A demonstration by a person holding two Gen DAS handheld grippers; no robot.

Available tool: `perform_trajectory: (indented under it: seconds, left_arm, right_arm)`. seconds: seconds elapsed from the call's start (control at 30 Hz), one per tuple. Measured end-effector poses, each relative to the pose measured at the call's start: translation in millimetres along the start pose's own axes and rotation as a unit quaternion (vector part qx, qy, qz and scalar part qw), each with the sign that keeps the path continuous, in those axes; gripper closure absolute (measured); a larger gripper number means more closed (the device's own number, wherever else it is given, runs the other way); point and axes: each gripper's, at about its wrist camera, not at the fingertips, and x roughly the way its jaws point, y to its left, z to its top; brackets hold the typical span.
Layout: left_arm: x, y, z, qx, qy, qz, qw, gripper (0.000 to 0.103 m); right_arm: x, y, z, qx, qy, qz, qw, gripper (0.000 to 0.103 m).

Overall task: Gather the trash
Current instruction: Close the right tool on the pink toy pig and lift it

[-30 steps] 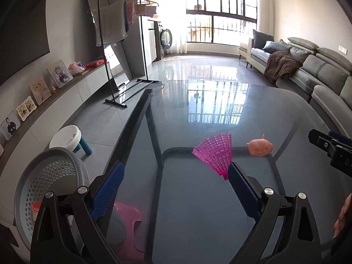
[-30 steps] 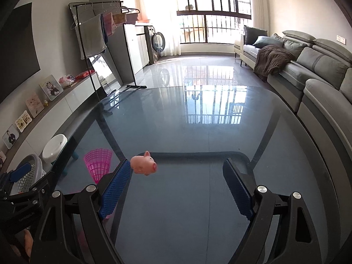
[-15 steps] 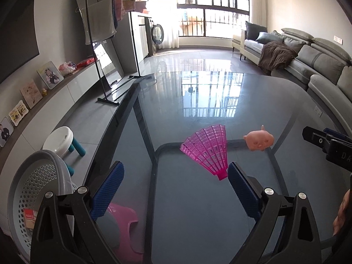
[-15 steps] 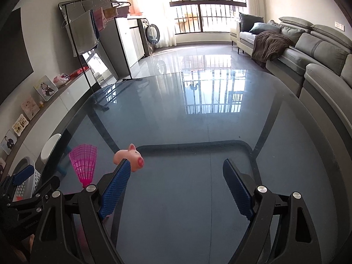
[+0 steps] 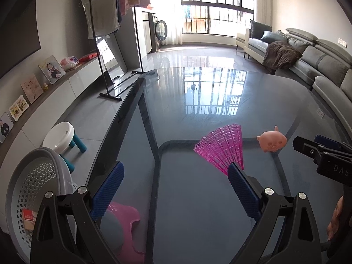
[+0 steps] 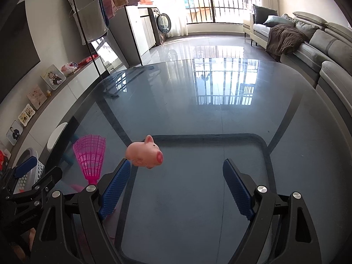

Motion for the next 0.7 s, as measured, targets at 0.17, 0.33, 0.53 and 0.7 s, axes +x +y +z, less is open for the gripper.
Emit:
perform_trajectory:
  seconds: [0.17, 0.33, 0.53, 0.7]
  left_arm:
    - [3, 0, 1, -0.006, 0.003, -0.002, 1.0000, 0.010]
    - [8, 1, 4, -0.009, 0.007, -0.001, 0.9999, 0.010]
    - [12, 4, 4, -0.010, 0.012, 0.002, 0.9999, 0.010]
    - [13, 4, 4, -0.012, 0.012, -0.001, 0.9999, 0.010]
  right_arm:
    - [12, 14, 2, -0.009, 0.011, 0.013, 1.000, 0.021]
    - [24, 26, 7, -0.020, 0.022, 0.004, 1.000, 0.021]
    - [43, 31, 12, -0.016, 0.042, -0.003, 0.999, 0.021]
    - [49, 37, 12, -0.026, 0.046, -0.007, 0.999, 0.027]
